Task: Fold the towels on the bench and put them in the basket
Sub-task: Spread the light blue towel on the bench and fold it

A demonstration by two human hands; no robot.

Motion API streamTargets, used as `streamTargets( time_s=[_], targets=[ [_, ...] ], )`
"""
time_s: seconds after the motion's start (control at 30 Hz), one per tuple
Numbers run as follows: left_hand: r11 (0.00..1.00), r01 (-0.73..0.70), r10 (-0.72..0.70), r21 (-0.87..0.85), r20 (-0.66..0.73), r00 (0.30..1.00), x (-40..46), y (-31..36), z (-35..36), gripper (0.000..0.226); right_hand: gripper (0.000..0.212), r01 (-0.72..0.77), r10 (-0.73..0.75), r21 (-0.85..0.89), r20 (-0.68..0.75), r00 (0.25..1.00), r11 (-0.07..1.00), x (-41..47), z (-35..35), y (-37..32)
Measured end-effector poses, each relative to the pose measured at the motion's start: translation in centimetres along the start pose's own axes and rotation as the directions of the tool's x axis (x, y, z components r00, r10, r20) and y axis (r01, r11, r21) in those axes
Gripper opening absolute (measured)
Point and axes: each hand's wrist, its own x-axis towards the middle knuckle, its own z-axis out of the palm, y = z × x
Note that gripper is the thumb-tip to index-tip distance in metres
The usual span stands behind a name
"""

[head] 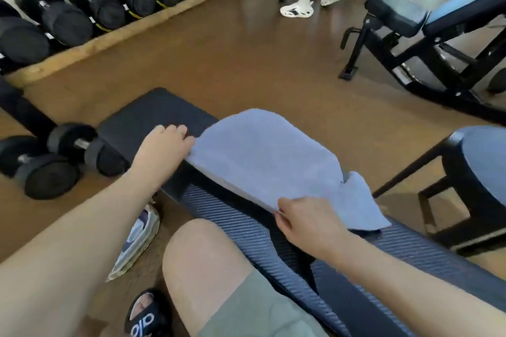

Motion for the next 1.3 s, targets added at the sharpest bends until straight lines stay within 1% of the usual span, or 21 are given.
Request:
streamTargets(
  time_s=[0.1,0.17,0.23,0.37,0.43,0.53,0.57,0.6,0.63,0.67,0.7,0.73,0.8,0.83,0.87,0.9,1.0,1.07,1.13,1.23,1.3],
  targets=[
    [0.998,0.066,-0.065,0.001,0.187,0.980,-3.4,2.2,4.3,0.023,0.018,0.030,-0.036,0.031,0.211,0.977,0.999,-1.7,3.8,-2.3],
    [0.996,0.089,-0.086,-0.004,0.223,0.971,-4.7,2.6,6.0,0.021,0.019,0.014,-0.017,0.017,0.176,0.984,1.000,-2.0,4.3,-2.9],
    [0.992,0.123,-0.118,-0.004,0.251,0.961,-5.4,2.3,6.6,0.019,0.020,0.001,-0.022,0.079,0.257,0.966,0.997,-2.0,4.3,-3.5],
    [0.970,0.243,-0.238,0.018,0.275,0.931,-5.4,1.6,6.7,0.018,0.020,0.010,-0.124,0.254,0.438,0.890,0.967,-0.9,4.2,-4.6],
    [0.956,0.294,-0.284,0.006,0.281,0.917,-5.4,1.1,7.1,0.018,0.023,-0.058,-0.140,0.340,0.529,0.837,0.939,0.4,3.8,-4.9],
    [0.944,0.329,-0.306,-0.034,0.286,0.908,-5.3,0.1,8.1,0.020,0.030,-0.196,-0.195,0.441,0.694,0.693,0.876,3.0,2.5,-5.3],
    [0.932,0.356,-0.321,-0.068,0.304,0.897,-5.3,-0.1,8.3,0.020,0.029,-0.244,-0.201,0.465,0.717,0.667,0.851,4.1,2.1,-5.2],
    [0.906,0.405,-0.350,-0.126,0.320,0.881,-5.3,-0.2,8.7,0.020,0.025,-0.264,-0.185,0.479,0.703,0.687,0.837,5.5,1.9,-5.0],
    [0.842,0.490,-0.409,-0.227,0.325,0.853,-5.4,-0.2,9.1,0.020,0.019,-0.254,-0.145,0.487,0.641,0.753,0.835,7.3,1.9,-4.7],
    [0.704,0.598,-0.480,-0.383,0.364,0.798,-5.4,-0.1,9.6,0.020,0.015,-0.245,-0.079,0.489,0.552,0.830,0.837,9.4,2.2,-4.2],
    [0.489,0.688,-0.531,-0.537,0.443,0.723,-5.2,0.0,10.0,0.018,0.013,-0.260,0.002,0.498,0.460,0.888,0.827,11.4,2.6,-3.7],
    [0.230,0.738,-0.532,-0.635,0.553,0.641,-4.8,0.0,10.3,0.014,0.013,-0.289,0.088,0.511,0.381,0.920,0.810,13.6,3.2,-3.1],
    [-0.241,0.713,-0.490,-0.658,0.717,0.496,-4.3,-0.2,10.9,0.019,0.021,-0.337,0.237,0.533,0.249,0.939,0.776,17.8,4.6,-2.1],
    [-0.386,0.677,-0.455,-0.627,0.768,0.451,-4.2,-0.4,11.4,0.028,0.028,-0.348,0.282,0.529,0.204,0.937,0.774,19.8,5.4,-1.6],
    [-0.449,0.652,-0.435,-0.610,0.787,0.437,-4.2,-0.4,12.0,0.034,0.035,-0.347,0.303,0.507,0.172,0.938,0.789,21.6,6.2,-1.1],
    [-0.453,0.640,-0.431,-0.620,0.781,0.452,-4.2,-0.2,12.6,0.035,0.041,-0.342,0.306,0.471,0.153,0.940,0.813,23.3,6.8,-0.8],
    [-0.383,0.618,-0.493,-0.686,0.718,0.492,-4.3,-0.1,12.6,0.028,0.048,-0.331,0.276,0.416,0.188,0.943,0.847,27.3,8.5,-0.4],
    [-0.380,0.595,-0.552,-0.708,0.690,0.468,-4.2,-0.3,13.2,0.017,0.043,-0.371,0.280,0.492,0.251,0.927,0.787,29.3,9.3,-0.6],
    [-0.387,0.552,-0.584,-0.738,0.660,0.473,-4.1,-0.7,14.0,0.011,0.031,-0.403,0.281,0.557,0.295,0.913,0.726,30.9,9.8,-1.2],
    [-0.407,0.517,-0.613,-0.753,0.645,0.456,-4.2,-1.6,15.1,0.006,0.021,-0.400,0.334,0.611,0.225,0.915,0.683,33.4,10.4,-1.8],
    [-0.427,0.500,-0.632,-0.753,0.644,0.430,-4.3,-2.4,15.6,0.005,0.027,-0.408,0.385,0.647,0.187,0.904,0.644,35.4,10.8,-2.1]
  ],
)
